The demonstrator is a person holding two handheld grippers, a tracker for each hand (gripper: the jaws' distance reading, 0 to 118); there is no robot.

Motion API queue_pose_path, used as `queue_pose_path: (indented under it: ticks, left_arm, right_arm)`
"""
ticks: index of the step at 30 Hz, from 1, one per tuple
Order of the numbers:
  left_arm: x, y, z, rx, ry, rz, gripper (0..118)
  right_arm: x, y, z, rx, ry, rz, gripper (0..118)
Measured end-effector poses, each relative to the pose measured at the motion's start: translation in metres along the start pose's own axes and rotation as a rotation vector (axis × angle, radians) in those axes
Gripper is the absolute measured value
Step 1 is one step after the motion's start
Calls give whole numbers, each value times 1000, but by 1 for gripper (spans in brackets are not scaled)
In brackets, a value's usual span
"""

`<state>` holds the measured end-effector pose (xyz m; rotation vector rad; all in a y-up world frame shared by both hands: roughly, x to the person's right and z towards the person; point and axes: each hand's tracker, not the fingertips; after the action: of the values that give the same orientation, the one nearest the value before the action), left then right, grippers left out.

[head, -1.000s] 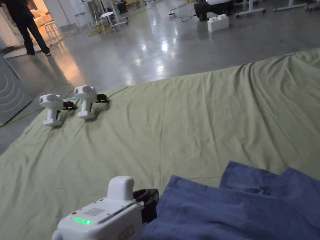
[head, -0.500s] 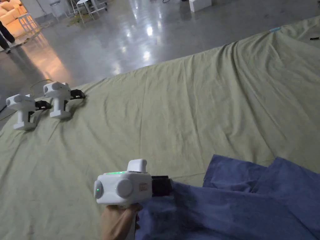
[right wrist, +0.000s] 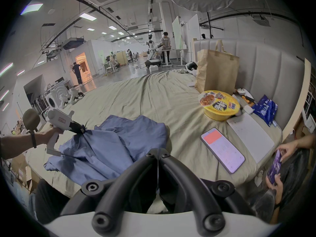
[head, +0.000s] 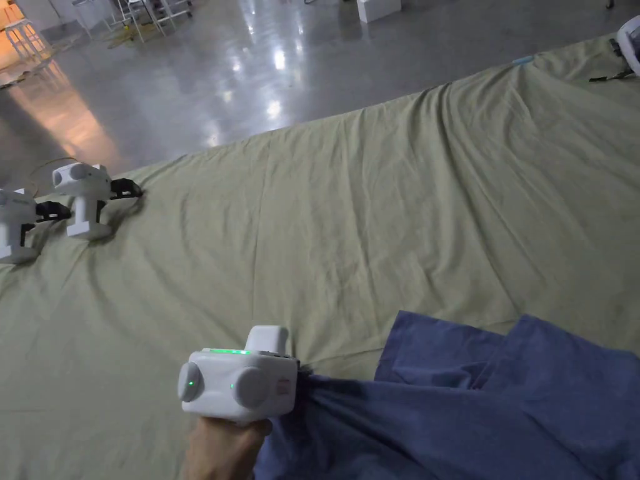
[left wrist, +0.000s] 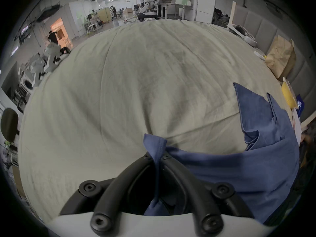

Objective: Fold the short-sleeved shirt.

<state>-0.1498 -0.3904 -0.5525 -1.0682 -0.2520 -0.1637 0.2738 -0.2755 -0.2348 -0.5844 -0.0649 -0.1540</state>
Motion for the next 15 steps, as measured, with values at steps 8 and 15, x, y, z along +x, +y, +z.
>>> queue_pose_path:
  ticks: [8, 15]
  left_arm:
    - [-4, 3, 8, 2, -12, -26, 6]
    - [-3, 10, -5, -51, -7, 4, 6]
  right_arm:
    - [-1, 69, -88, -113, 125, 99, 27]
    - [-5, 93, -255, -505, 198, 130, 93]
